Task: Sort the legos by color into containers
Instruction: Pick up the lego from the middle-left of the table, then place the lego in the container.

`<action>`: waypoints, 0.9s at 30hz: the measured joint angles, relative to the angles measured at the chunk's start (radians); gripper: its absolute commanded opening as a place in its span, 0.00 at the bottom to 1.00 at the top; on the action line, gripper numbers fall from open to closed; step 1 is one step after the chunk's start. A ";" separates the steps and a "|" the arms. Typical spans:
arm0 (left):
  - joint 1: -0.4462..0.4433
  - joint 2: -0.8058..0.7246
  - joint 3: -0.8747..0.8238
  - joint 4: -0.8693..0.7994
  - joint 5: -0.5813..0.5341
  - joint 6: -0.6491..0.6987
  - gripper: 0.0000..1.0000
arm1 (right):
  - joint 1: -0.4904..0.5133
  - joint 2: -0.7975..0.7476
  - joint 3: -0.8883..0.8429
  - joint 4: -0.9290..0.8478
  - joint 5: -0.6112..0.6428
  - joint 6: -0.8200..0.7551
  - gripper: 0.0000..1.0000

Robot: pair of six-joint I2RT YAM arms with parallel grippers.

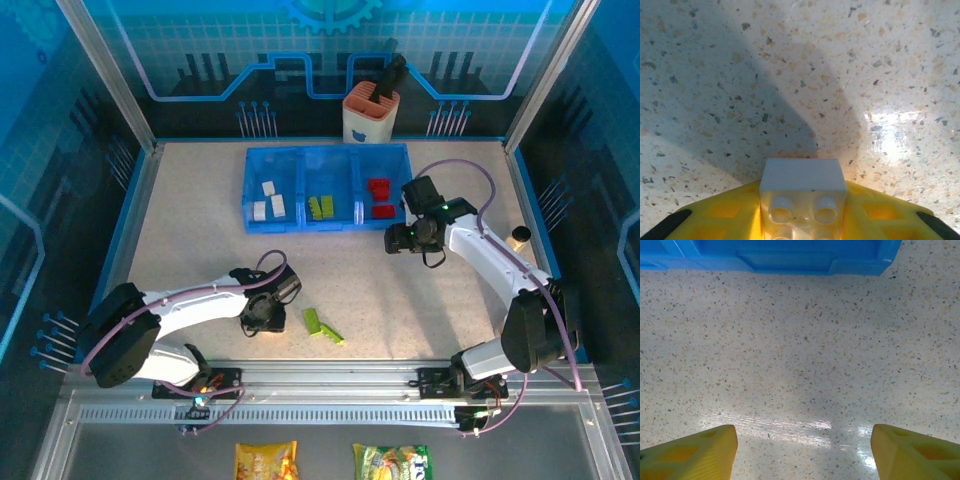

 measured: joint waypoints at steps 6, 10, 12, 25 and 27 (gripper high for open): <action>0.003 0.009 0.047 -0.005 -0.029 0.008 0.38 | 0.009 0.000 -0.019 -0.001 0.005 0.010 0.72; 0.028 0.034 0.114 -0.004 -0.037 0.029 0.38 | 0.018 -0.001 -0.030 -0.001 0.006 0.015 0.72; 0.055 0.048 0.147 -0.004 -0.039 0.045 0.38 | 0.019 -0.005 -0.038 -0.001 0.007 0.018 0.72; 0.246 0.187 0.417 -0.018 -0.031 0.207 0.39 | 0.039 -0.085 -0.111 -0.033 0.037 0.039 0.72; 0.272 0.220 0.468 -0.028 -0.031 0.237 0.39 | 0.039 -0.102 -0.122 -0.040 0.042 0.044 0.72</action>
